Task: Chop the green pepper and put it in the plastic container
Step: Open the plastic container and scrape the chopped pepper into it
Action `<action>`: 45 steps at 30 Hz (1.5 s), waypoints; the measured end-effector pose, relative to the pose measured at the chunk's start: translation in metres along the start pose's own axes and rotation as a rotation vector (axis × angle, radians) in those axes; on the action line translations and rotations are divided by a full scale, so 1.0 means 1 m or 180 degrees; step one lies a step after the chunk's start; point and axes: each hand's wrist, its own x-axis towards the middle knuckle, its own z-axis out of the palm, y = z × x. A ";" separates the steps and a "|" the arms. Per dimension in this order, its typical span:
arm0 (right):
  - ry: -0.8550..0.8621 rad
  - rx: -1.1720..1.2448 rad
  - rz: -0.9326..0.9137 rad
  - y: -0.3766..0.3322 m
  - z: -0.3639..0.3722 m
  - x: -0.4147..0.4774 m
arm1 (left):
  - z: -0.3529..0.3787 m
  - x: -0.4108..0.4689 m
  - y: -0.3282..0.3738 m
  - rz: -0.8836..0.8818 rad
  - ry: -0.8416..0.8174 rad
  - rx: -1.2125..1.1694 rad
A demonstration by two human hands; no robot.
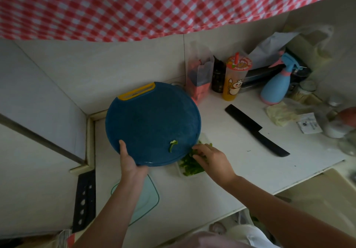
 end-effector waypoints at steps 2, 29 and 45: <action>0.0053 0.0040 0.0069 0.000 -0.004 0.001 | -0.001 0.000 0.002 -0.0006 0.0046 -0.0043; -0.0609 -0.0408 -0.0136 0.009 -0.022 0.025 | 0.018 -0.005 0.019 0.0172 0.0039 -0.0071; -0.0155 -0.0419 -0.0206 -0.001 -0.032 0.045 | 0.008 -0.016 0.024 0.0200 -0.0088 0.0084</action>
